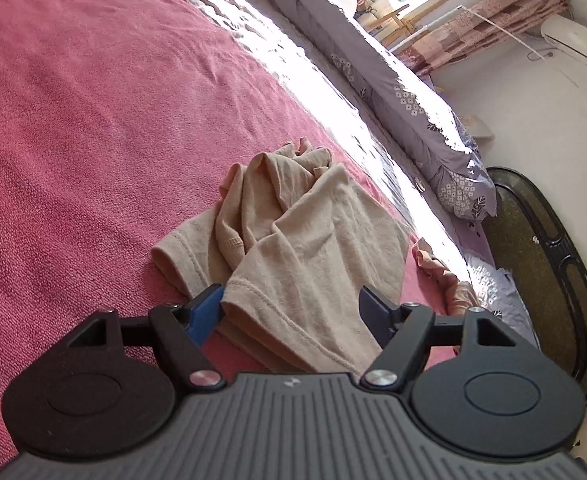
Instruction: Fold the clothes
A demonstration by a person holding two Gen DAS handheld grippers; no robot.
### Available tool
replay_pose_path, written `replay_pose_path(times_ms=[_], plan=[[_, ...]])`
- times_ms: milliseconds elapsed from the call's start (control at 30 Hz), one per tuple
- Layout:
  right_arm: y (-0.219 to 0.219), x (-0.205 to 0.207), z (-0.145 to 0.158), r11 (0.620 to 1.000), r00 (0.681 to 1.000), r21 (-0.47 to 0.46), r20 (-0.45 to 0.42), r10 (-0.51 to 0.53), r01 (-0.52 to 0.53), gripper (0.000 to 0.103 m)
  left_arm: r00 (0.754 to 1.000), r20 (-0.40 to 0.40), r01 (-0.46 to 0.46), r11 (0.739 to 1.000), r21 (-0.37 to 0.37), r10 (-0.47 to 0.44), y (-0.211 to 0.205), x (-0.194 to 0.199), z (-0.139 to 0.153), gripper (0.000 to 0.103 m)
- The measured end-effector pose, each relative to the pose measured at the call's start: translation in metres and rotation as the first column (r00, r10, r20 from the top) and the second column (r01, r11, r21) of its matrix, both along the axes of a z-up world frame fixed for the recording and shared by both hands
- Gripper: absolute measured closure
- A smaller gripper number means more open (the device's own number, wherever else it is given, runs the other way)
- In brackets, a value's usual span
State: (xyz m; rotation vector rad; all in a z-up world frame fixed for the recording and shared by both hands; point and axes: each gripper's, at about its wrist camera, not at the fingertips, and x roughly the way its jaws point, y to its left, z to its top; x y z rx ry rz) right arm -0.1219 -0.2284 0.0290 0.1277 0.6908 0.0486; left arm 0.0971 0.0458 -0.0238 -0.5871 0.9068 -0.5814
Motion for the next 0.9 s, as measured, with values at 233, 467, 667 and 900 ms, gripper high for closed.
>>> replay_pose_path(times_ms=[233, 467, 667, 900], plan=[[-0.015, -0.001, -0.007, 0.998, 0.998, -0.024, -0.015, -0.067, 0.066, 0.046, 0.994, 0.083, -0.081, 0.993, 0.083, 0.074, 0.005, 0.002, 0.006, 0.082], [-0.013, -0.001, -0.020, 0.996, 0.997, -0.053, -0.012, -0.077, 0.077, 0.029, 0.982, 0.159, -0.121, 0.986, 0.115, 0.102, 0.004, -0.004, 0.026, 0.090], [-0.005, -0.006, -0.030, 0.986, 0.994, -0.127, 0.038, -0.106, 0.110, 0.011, 0.977, 0.172, -0.172, 0.944, 0.282, 0.127, -0.011, -0.044, 0.049, 0.090], [0.008, 0.009, -0.019, 0.996, 0.994, -0.092, 0.107, 0.011, -0.001, 0.017, 0.974, 0.130, -0.217, 0.929, 0.300, 0.185, -0.026, -0.061, 0.052, 0.091]])
